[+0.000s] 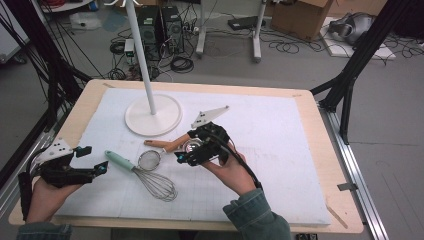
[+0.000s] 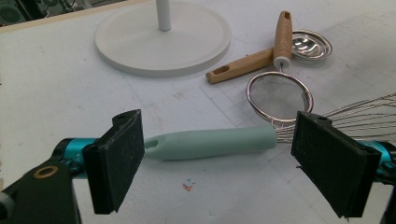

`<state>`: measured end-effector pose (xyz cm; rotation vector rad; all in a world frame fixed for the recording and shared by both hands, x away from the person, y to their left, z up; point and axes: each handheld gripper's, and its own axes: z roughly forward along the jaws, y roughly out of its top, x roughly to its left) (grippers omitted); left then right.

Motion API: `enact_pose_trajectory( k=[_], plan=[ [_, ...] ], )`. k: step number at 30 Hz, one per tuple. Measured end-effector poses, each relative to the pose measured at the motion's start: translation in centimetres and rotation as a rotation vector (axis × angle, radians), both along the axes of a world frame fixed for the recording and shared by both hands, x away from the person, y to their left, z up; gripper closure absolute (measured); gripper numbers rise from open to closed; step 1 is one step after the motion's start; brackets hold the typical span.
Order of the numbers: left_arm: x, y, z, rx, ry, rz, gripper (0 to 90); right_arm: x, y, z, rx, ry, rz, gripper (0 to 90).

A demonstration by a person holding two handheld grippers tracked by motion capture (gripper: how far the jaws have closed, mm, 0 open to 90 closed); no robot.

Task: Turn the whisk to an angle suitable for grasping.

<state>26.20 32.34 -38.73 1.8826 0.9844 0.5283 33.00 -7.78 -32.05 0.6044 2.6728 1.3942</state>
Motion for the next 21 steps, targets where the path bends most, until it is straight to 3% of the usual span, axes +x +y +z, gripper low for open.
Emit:
enact_pose_trajectory(
  k=[7,15,21],
  plan=[
    [-0.1,0.4,0.1,-0.004,-0.006,0.002,16.4,1.1,3.7,-0.1,-0.012,0.013,0.052,17.3],
    [-0.2,0.7,0.1,-0.008,-0.005,0.011,16.4,2.0,6.4,-0.7,-0.022,0.007,0.09,17.5],
    [-0.3,0.9,0.2,-0.013,-0.009,0.012,16.4,2.7,8.7,-1.3,-0.024,0.034,0.112,17.7]
  ],
)
